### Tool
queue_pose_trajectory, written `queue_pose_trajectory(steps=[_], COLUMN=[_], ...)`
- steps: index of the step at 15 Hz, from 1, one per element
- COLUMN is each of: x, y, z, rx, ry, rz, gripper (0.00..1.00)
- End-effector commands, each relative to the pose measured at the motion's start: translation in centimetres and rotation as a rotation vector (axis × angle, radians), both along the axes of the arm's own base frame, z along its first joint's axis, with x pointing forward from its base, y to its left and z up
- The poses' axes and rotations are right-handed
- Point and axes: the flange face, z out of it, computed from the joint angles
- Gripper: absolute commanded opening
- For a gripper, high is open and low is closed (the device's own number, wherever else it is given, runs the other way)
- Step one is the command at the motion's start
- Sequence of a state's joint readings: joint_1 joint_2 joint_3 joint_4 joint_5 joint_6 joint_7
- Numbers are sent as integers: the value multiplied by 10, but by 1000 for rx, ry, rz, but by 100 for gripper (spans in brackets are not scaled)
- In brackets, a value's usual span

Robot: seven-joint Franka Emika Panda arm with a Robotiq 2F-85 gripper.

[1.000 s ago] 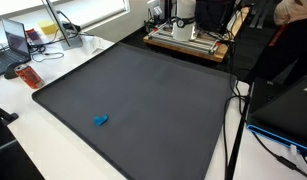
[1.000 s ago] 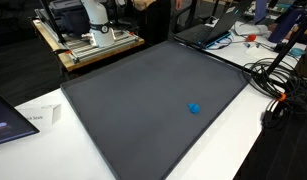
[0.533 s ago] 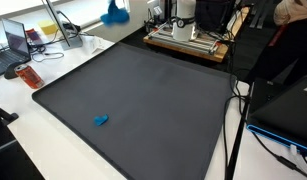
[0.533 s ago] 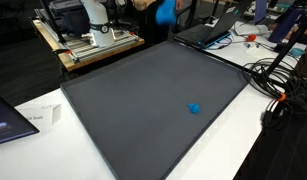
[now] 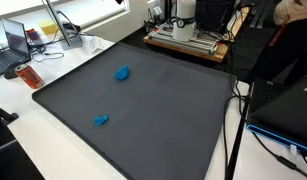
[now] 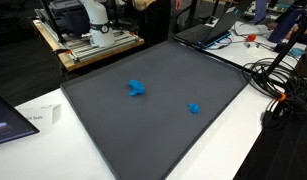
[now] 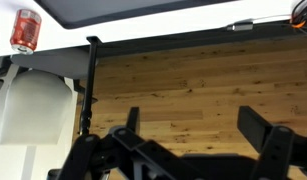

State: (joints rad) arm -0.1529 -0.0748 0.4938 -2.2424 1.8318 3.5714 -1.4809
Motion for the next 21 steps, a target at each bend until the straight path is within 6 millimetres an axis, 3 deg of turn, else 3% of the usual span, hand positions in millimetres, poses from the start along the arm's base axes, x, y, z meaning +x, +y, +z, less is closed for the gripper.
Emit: queue_pose_trajectory(steps=[1,6,16,18,21], x=[16,19,26,31,44], y=[-3,-4,-15,-21,-37], z=[-39,-78,-44,-45,-61], rx=[20,42,5,18,46], ry=[112,275,536,568,601], rz=[-8,-51,-143,-117,-96], gripper=[100,100,100,100,100])
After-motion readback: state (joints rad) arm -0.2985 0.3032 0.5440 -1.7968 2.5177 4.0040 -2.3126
